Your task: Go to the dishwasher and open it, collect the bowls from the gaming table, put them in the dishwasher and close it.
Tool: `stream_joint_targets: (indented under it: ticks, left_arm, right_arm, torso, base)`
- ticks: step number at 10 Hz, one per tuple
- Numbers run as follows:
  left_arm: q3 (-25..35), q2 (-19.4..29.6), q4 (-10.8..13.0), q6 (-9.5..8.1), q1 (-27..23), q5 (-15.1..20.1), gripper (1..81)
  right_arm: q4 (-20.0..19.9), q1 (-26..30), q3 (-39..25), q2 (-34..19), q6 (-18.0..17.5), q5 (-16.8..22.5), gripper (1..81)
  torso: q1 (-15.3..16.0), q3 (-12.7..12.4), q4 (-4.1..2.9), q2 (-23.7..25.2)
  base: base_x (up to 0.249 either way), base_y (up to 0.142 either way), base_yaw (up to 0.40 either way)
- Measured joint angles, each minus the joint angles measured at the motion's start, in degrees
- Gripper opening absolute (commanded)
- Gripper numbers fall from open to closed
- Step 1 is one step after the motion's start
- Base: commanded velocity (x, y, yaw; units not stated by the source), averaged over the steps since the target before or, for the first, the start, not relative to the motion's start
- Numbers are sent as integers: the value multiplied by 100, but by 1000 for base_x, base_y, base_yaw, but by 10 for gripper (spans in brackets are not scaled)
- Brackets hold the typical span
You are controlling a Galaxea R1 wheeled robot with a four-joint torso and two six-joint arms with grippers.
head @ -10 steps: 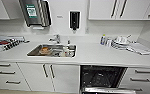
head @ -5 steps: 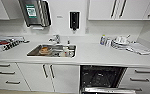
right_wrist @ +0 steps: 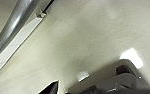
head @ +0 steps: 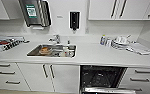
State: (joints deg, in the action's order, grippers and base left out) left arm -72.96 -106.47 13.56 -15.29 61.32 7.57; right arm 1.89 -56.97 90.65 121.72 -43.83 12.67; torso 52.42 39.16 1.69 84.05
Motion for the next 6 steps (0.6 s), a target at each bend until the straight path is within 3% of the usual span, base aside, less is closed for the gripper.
stream_joint_targets:
  ticks: [2,4,6]
  left_arm:
    - [-143,-124,-6,-100,221,0,811]
    - [-165,-183,-6,-100,301,-38,811]
    - [-391,-257,-5,-94,478,-46,811]
  right_arm:
    - [332,-315,-606,-87,1274,-13,811]
    - [539,-530,-1001,-185,1872,-43,811]
    - [629,-657,-1301,-210,2063,-29,811]
  torso:
    - [-15,0,0,-22]
    - [-183,0,0,-290]
    - [-437,0,0,-686]
  base:
    - [0,0,0]
    - [0,0,0]
    - [0,0,0]
